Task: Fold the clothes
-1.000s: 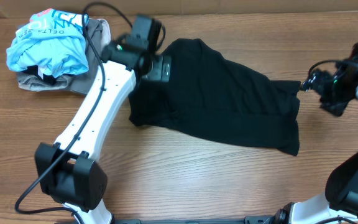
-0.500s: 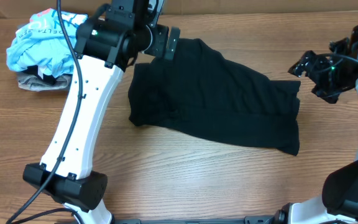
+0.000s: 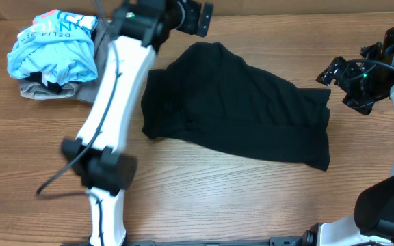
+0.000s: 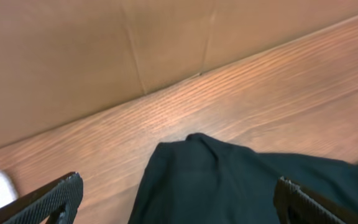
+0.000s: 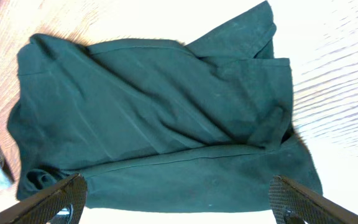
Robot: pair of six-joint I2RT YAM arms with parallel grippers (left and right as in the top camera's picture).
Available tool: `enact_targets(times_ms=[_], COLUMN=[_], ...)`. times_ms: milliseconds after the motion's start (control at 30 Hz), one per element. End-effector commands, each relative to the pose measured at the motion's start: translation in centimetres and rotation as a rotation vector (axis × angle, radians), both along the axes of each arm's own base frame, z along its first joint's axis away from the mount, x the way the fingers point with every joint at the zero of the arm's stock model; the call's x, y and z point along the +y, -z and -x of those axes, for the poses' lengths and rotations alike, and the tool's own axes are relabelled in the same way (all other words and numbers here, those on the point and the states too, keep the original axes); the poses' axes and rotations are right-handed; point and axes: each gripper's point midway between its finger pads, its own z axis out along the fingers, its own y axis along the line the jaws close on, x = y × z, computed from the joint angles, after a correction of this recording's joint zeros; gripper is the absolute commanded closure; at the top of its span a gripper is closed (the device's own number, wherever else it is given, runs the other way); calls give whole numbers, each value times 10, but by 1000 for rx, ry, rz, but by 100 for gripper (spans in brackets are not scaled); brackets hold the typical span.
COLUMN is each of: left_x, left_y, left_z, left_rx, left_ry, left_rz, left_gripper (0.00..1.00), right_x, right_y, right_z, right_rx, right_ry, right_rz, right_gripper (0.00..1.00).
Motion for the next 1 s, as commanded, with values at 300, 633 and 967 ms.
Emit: enact_targets(times_ms=[300,633,967], left_x=[-17,-24,-32], left_y=[128,220,253], left_z=[-79,-84,-76], left_rx=[-6,91,146], left_ry=[12,31,54], left_rz=[31,18,14], left_gripper=[0,2,15], right_x=[-15,-16,-19], right_y=[1,1,1], right_z=[2,-1,0], right_rx=[4,-9,-4], right_ry=[4,2,7], right_rz=[95,103,116], right_gripper=[3,3,4])
